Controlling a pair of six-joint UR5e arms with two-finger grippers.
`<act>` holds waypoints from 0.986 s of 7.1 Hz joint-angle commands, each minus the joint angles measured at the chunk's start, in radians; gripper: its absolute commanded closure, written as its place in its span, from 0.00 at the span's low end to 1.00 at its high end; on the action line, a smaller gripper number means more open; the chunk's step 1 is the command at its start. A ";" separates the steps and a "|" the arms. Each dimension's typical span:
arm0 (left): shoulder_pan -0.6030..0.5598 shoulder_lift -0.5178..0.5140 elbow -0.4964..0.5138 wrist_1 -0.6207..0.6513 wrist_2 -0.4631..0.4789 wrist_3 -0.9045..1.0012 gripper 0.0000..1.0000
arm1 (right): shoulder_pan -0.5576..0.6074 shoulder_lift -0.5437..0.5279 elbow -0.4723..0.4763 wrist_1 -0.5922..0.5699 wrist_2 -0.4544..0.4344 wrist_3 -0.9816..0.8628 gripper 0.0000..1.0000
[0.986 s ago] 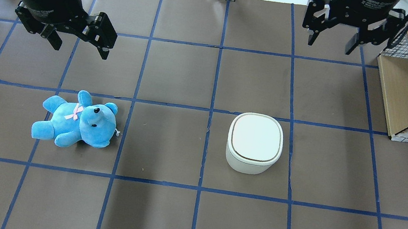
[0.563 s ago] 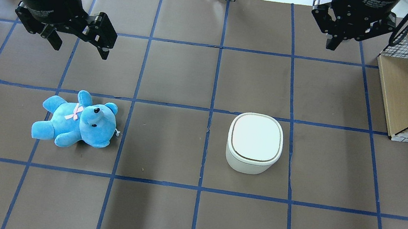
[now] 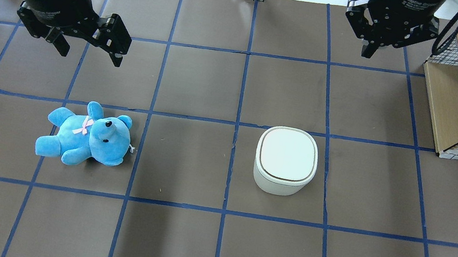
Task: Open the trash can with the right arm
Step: 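Move the right gripper down toward the white trash can's lid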
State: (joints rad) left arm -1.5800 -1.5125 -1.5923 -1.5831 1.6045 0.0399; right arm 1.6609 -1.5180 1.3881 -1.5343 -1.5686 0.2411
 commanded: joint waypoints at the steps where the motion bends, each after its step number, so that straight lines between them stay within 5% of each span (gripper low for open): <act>1: 0.000 0.000 0.000 0.000 0.000 0.000 0.00 | 0.061 -0.001 0.052 0.003 -0.013 0.035 1.00; 7: 0.000 0.000 0.000 0.000 0.000 0.000 0.00 | 0.123 0.002 0.391 -0.198 -0.064 0.049 1.00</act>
State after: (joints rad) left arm -1.5800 -1.5125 -1.5923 -1.5831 1.6045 0.0399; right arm 1.7808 -1.5171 1.7078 -1.6597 -1.6227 0.2946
